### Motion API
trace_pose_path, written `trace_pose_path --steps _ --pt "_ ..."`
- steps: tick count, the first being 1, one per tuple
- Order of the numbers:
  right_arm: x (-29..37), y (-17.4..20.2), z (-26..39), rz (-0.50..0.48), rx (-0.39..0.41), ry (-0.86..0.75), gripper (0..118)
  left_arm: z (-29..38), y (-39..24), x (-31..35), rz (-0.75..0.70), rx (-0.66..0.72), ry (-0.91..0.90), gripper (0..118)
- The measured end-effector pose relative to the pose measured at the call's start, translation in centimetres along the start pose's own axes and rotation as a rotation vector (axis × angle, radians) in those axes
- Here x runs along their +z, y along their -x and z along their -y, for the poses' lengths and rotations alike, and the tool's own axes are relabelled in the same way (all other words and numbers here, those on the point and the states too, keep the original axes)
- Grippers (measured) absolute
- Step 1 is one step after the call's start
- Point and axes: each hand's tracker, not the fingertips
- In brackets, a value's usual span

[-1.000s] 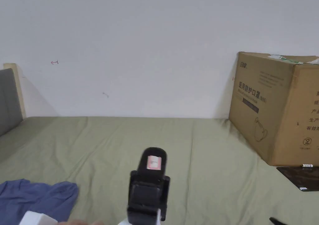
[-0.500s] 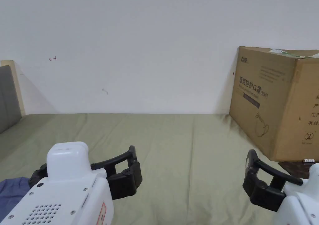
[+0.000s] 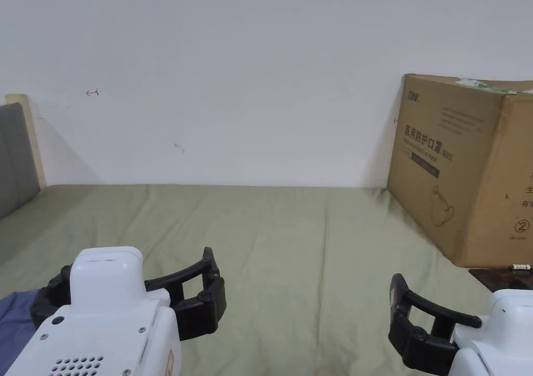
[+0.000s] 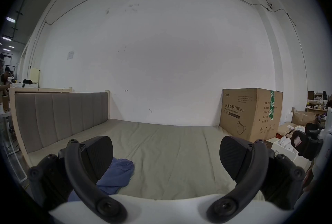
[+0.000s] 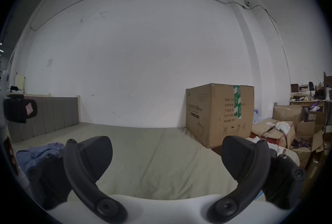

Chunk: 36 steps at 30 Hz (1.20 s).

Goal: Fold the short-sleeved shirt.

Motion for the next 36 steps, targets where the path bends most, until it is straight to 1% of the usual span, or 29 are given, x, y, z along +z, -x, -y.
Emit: trace_pose_path --steps 3,6,10,18,20,21,22,23,24,25,26,27,28,29,32,36 --pt "-0.1 0.4 -0.2 0.015 0.009 0.013 118 0.1 -0.2 -0.1 -0.003 -0.036 -0.001 117" --pt "-0.2 0.5 -0.5 0.025 0.002 0.028 118 0.0 -0.2 -0.1 0.008 -0.042 -0.003 117" --pt "0.0 0.4 -0.7 0.017 -0.019 0.022 118 -0.1 -0.2 -0.2 0.027 -0.026 0.016 117" --pt "0.0 0.9 -0.9 -0.006 0.005 0.027 118 0.1 -0.7 -0.1 0.0 -0.066 0.017 117" --pt "0.1 0.9 -0.9 -0.007 0.005 0.028 116 0.0 -0.7 0.1 0.012 -0.08 0.016 116" --pt "0.2 1.0 -0.9 -0.004 0.004 0.026 107 0.1 -0.7 0.2 0.027 -0.091 0.017 113" --pt "0.4 1.0 -1.0 0.002 0.0 0.022 90 0.1 -0.7 0.4 0.039 -0.097 0.014 104" --pt "0.4 0.8 -0.9 0.024 -0.008 0.024 54 0.1 -0.8 0.5 0.046 -0.103 0.014 84" --pt "0.2 0.6 -0.9 0.03 -0.023 0.039 4 0.1 -0.9 0.3 0.043 -0.112 0.03 42" --pt "0.2 0.3 -0.8 0.024 -0.054 0.04 3 0.2 -1.0 0.1 0.034 -0.119 0.051 11" --pt "0.0 -0.1 -0.8 -0.021 -0.095 0.072 3 0.4 -1.0 0.0 -0.005 -0.125 0.071 2" --pt "-0.2 -0.2 -0.8 -0.012 -0.07 0.103 2 0.6 -0.8 0.0 0.012 -0.092 0.077 2" --pt "-0.3 -0.3 -0.6 -0.002 -0.049 0.113 1 0.7 -0.4 -0.3 0.07 -0.041 0.101 2" --pt "-0.2 -0.3 -0.6 -0.002 -0.048 0.103 0 0.8 -0.2 -0.4 0.093 -0.016 0.113 2" --pt "0.3 -0.7 -0.5 0.009 -0.029 0.084 0 1.1 -0.5 -0.7 0.067 -0.031 0.129 0" --pt "-0.5 -0.4 -0.7 -0.011 -0.01 0.112 0 1.0 -0.2 -0.8 0.047 -0.063 0.137 0"
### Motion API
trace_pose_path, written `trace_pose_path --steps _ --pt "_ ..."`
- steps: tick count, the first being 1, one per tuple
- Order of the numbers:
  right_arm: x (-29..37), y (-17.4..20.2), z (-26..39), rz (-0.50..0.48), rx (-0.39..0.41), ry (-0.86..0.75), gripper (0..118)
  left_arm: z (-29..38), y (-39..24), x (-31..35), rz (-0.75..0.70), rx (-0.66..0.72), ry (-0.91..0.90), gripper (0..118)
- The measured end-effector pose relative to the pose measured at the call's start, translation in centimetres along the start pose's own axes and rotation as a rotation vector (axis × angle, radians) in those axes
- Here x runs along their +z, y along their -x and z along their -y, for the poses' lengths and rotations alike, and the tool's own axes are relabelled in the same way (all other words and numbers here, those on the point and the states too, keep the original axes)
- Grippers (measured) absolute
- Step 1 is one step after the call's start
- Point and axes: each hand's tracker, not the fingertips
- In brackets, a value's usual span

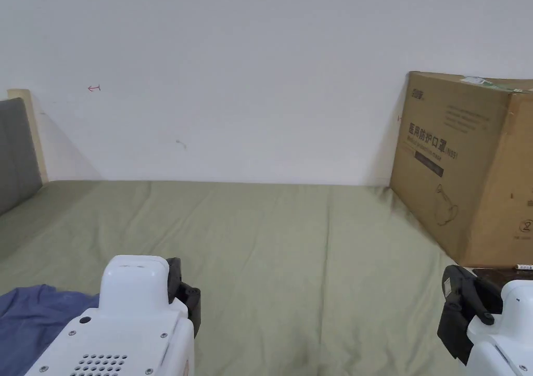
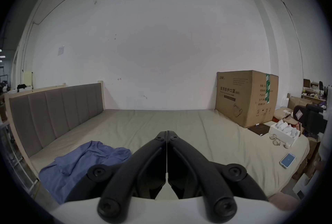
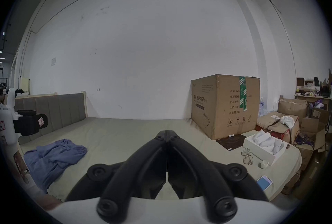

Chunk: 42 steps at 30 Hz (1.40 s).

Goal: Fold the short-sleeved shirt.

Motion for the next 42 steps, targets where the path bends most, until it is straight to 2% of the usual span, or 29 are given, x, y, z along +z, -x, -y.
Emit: trace_pose_path --steps 4,6,10,13,17,21,22,24,26,28,29,30,31,32,33,34,35,36,38,40,41,42 --pt "-1.3 2.9 0.1 -0.066 -0.002 -0.006 0 -0.4 3.5 1.6 -0.078 -0.06 0.0 0" --pt "-2.0 6.5 0.2 -0.075 0.022 -0.026 0 -0.8 6.5 3.4 -0.216 -0.104 0.012 0" --pt "-2.7 13.4 -0.1 -0.34 0.017 -0.021 0 -1.1 13.5 8.3 -0.441 -0.021 -0.047 0" --pt "-2.8 16.7 -0.1 -0.447 0.022 -0.001 0 -1.2 16.4 9.9 -0.512 0.015 -0.024 0" --pt "-2.9 18.2 0.2 -0.505 0.036 0.032 0 -0.8 17.1 9.7 -0.497 0.032 -0.006 0" --pt "-2.7 16.3 -0.6 -0.596 -0.047 0.144 0 -1.8 18.8 7.0 -0.385 0.103 0.018 0" --pt "-2.7 15.8 -0.7 -0.591 -0.041 0.146 0 -2.1 19.9 5.4 -0.339 0.104 0.059 0" --pt "-2.9 14.8 -0.7 -0.555 -0.003 0.174 0 -1.7 23.4 0.1 -0.131 0.187 0.228 0" --pt "-3.1 13.8 -0.3 -0.505 0.022 0.216 0 0.3 26.4 -5.8 0.006 0.318 0.495 0" --pt "-3.5 12.3 0.2 -0.498 -0.009 0.246 0 3.6 28.2 -10.5 0.062 0.42 0.731 0" --pt "-3.6 11.8 0.5 -0.491 -0.023 0.264 0 5.2 29.0 -12.1 -0.001 0.459 0.75 2" --pt "-3.7 11.2 0.9 -0.469 -0.024 0.286 0 6.6 29.5 -13.7 -0.04 0.449 0.793 16" --pt "-3.9 10.6 1.2 -0.438 -0.018 0.307 0 7.6 29.5 -15.0 -0.077 0.438 0.829 45" --pt "-4.1 10.1 1.5 -0.41 -0.01 0.321 0 8.5 29.8 -16.2 -0.137 0.377 0.828 85" --pt "-4.3 9.6 2.1 -0.382 -0.005 0.337 0 9.7 30.2 -17.7 -0.151 0.383 0.875 97" --pt "-4.6 9.2 2.4 -0.363 -0.006 0.355 0 10.8 30.4 -18.8 -0.144 0.408 0.911 105" --pt "-5.0 8.7 2.8 -0.35 -0.011 0.374 0 11.5 30.8 -19.8 -0.124 0.435 0.879 105" --pt "-5.3 8.3 3.0 -0.339 -0.016 0.392 0 12.2 30.8 -20.8 -0.109 0.471 0.898 118" --pt "-5.8 7.8 3.6 -0.316 -0.019 0.423 0 14.2 30.7 -22.8 -0.078 0.53 0.927 112" --pt "-6.3 7.6 3.9 -0.306 -0.009 0.449 0 16.6 29.7 -24.7 -0.054 0.546 0.998 112" --pt "-6.4 7.7 4.0 -0.309 -0.005 0.458 0 17.8 29.2 -25.4 -0.059 0.525 1.056 112" --pt "-6.5 7.7 4.1 -0.315 -0.001 0.468 0 19.1 28.3 -25.9 -0.082 0.442 1.108 114"
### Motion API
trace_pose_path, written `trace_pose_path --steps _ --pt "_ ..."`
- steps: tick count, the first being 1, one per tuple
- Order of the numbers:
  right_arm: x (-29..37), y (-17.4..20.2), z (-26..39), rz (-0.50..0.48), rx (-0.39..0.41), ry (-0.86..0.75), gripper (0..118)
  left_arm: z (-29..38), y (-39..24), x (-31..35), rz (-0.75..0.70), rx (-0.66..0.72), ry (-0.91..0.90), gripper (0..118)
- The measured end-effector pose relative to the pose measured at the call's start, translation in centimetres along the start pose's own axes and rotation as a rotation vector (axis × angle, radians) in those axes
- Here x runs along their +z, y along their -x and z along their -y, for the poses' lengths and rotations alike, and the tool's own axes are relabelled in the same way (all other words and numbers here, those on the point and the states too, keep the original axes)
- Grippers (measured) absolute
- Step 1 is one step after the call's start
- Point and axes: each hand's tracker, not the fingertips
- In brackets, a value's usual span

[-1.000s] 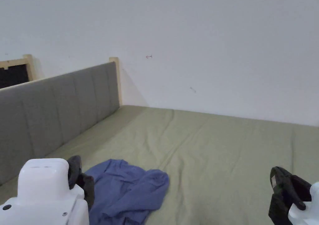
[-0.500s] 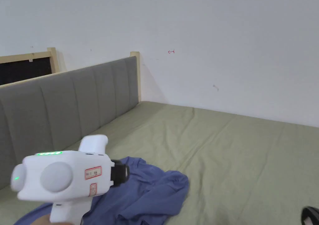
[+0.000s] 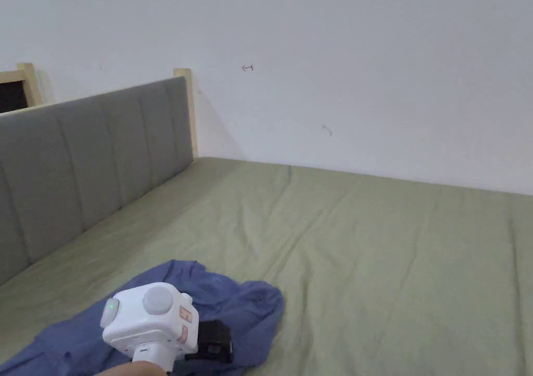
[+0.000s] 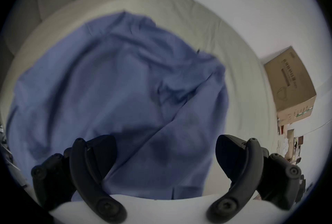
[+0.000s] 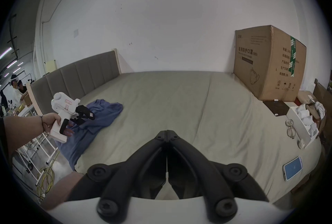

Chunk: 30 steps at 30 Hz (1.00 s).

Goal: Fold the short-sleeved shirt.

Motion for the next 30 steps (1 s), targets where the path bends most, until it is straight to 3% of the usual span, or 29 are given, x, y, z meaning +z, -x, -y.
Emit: trace_pose_path --steps 3,6,10,11,14,15,17,22,24,28,30 --pt "-0.3 0.1 0.2 -0.016 0.023 0.015 0 1.4 -2.5 -0.9 -0.191 -0.204 -0.108 118" --pt "-0.6 0.3 0.4 -0.025 0.025 0.013 0 2.4 -2.7 -0.8 -0.189 -0.104 -0.179 118" --pt "-0.9 0.5 0.6 -0.045 -0.004 0.029 0 3.6 -2.4 0.7 -0.199 -0.142 -0.304 118" --pt "-0.9 0.5 0.6 -0.046 -0.006 0.035 0 4.4 -2.3 1.7 -0.202 -0.156 -0.373 110" --pt "-0.5 0.3 0.5 -0.047 0.002 0.037 0 5.7 -1.7 3.9 -0.223 -0.134 -0.479 21" --pt "-0.2 0.2 0.3 -0.045 0.007 0.03 0 6.1 -0.9 4.7 -0.256 -0.122 -0.485 13" --pt "0.3 -0.1 0.1 -0.038 0.013 0.019 0 6.3 0.8 6.5 -0.133 -0.114 -0.495 12" --pt "1.8 -1.4 -0.5 -0.018 -0.014 -0.009 0 6.3 -0.3 17.7 -0.17 -0.206 -0.81 12" --pt "2.5 -2.0 -0.7 -0.012 -0.022 -0.029 0 6.3 -1.4 22.7 -0.121 -0.241 -0.921 12" --pt "3.7 -2.7 -1.1 0.009 -0.033 -0.105 0 6.7 -7.3 31.1 -0.039 -0.389 -1.079 12" --pt "4.7 -3.2 -1.4 0.003 -0.07 -0.154 0 7.2 -11.5 34.1 0.068 -0.461 -1.105 12"
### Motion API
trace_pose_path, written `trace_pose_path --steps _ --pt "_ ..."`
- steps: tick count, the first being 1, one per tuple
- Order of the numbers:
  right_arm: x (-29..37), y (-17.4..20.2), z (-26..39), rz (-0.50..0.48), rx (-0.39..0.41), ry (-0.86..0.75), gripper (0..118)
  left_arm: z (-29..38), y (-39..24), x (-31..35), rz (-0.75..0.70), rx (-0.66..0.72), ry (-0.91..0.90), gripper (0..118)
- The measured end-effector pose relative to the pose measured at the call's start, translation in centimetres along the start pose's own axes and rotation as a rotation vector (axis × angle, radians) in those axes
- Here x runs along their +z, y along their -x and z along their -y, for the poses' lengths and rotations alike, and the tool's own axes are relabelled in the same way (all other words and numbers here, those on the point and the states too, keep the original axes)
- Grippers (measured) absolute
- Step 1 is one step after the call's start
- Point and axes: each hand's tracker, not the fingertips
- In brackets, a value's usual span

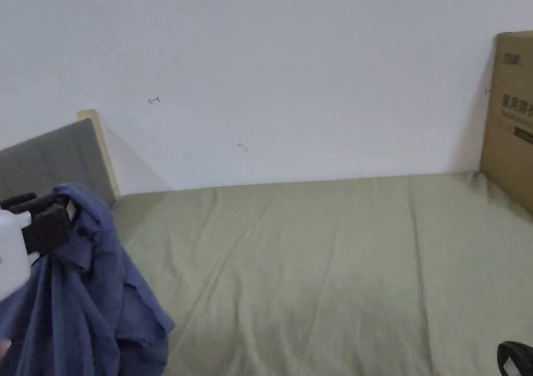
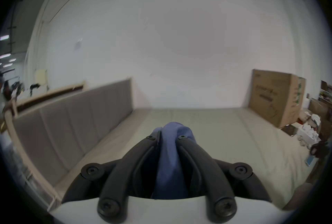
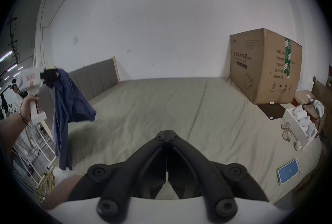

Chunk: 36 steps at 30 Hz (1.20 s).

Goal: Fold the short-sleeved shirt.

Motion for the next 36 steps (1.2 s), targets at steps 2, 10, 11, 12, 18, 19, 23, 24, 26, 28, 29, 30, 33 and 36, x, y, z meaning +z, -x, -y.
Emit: trace_pose_path --steps 2,10,11,12,18,19,23,24,26,28,29,30,33,36 --pt "1.2 -0.6 -0.3 0.005 -0.07 -0.073 0 -2.7 -3.9 0.5 0.124 0.011 -0.028 12" --pt "5.7 -2.4 -1.5 0.042 -0.053 -0.25 0 -3.9 -19.4 -3.2 0.537 0.056 0.088 12" --pt "5.9 -2.8 -1.4 0.048 -0.045 -0.243 0 -2.8 -21.2 -4.0 0.554 0.049 0.116 12" --pt "6.0 -3.1 -1.2 0.052 -0.039 -0.234 0 -1.5 -22.8 -5.0 0.585 0.044 0.155 12" --pt "5.3 -5.5 1.5 0.104 -0.035 -0.121 0 11.7 -29.4 -12.6 0.617 0.136 0.765 12" --pt "4.9 -5.9 2.1 0.107 -0.047 -0.085 0 14.6 -29.7 -13.6 0.618 0.177 0.908 12" --pt "3.3 -7.3 4.1 0.119 -0.08 0.028 0 23.4 -29.9 -15.2 0.534 0.285 1.18 12" --pt "3.0 -7.5 4.4 0.125 -0.083 0.04 0 24.4 -29.9 -14.6 0.49 0.237 1.201 12" --pt "2.7 -7.7 4.9 0.127 -0.091 0.055 0 24.9 -29.5 -14.4 0.516 0.222 1.173 12" --pt "2.3 -7.9 5.0 0.127 -0.104 0.068 0 24.3 -29.3 -14.2 0.544 0.205 1.182 30" --pt "2.2 -7.9 5.0 0.127 -0.11 0.072 0 23.9 -29.1 -14.0 0.586 0.208 1.176 53" --pt "2.1 -7.9 5.0 0.127 -0.116 0.072 0 23.3 -28.8 -13.6 0.653 0.227 1.142 90" --pt "1.8 -7.7 4.6 0.14 -0.119 0.068 0 20.1 -27.6 -12.2 0.728 0.206 1.048 106" --pt "1.9 -7.5 4.1 0.145 -0.126 0.045 0 16.6 -25.3 -10.1 0.63 0.218 0.875 106"
